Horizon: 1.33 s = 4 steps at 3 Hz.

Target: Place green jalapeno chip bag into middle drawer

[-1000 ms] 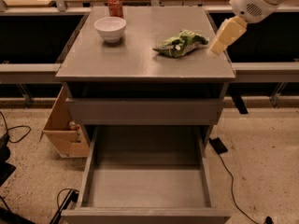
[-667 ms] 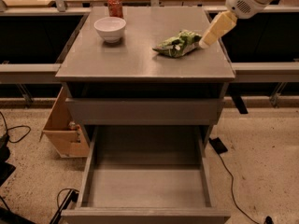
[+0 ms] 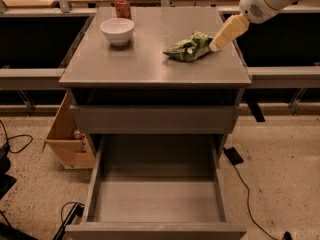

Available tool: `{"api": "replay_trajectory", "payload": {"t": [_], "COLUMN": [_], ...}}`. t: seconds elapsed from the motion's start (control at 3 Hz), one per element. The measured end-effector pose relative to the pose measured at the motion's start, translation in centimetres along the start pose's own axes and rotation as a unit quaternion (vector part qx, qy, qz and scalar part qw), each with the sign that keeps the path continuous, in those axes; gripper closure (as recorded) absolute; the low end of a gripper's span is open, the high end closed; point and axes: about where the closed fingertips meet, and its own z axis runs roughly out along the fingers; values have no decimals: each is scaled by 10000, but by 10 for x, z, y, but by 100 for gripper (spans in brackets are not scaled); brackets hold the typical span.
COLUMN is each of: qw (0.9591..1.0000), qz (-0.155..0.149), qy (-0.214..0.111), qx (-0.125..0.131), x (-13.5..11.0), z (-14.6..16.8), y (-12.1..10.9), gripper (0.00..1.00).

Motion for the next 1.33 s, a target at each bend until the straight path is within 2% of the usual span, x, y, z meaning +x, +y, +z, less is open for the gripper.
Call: {"api": "replay_trajectory", "payload": {"t": [0.33, 0.67, 1.0, 1.33], "qw": [9978, 9926, 9915, 9923], "qz": [161, 315, 270, 301], "qy": [-603, -1078, -1077, -872], "qx": [-201, -472, -680, -832], "x": [-23, -40, -51, -47], "z": [45, 89, 127, 164], "y": [1, 3, 13, 24], "gripper": [0, 0, 0, 0]}}
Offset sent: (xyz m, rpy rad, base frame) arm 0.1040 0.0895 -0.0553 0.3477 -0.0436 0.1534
